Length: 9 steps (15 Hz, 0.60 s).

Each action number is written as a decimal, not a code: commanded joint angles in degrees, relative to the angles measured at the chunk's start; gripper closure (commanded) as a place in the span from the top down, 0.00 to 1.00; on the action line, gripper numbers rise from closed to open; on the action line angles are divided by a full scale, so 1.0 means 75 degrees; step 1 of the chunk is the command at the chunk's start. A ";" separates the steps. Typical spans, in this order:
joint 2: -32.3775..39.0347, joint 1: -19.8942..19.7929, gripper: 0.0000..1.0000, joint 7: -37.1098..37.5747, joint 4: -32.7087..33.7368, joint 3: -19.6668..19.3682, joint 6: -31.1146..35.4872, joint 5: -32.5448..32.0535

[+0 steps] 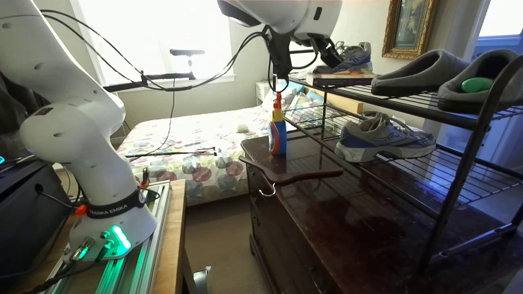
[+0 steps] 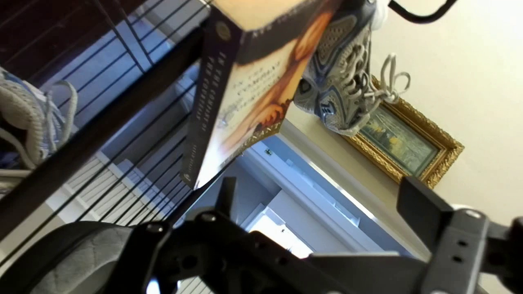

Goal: Put the book on the metal rack

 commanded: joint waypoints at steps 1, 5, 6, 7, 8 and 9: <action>-0.0859 -0.0035 1.00 -0.0973 -0.1057 0.0194 0.0859 -0.0118; -0.1343 -0.0051 1.00 -0.1263 -0.1988 0.0367 0.1615 -0.0573; -0.1417 -0.0052 1.00 -0.1076 -0.2184 0.0378 0.1581 -0.0759; -0.1459 -0.0060 1.00 -0.0581 -0.2413 0.0331 0.1269 -0.1064; -0.1524 -0.0045 1.00 -0.0361 -0.2581 0.0331 0.1143 -0.1189; -0.1391 -0.0211 1.00 -0.0091 -0.2564 0.0140 0.0868 -0.1585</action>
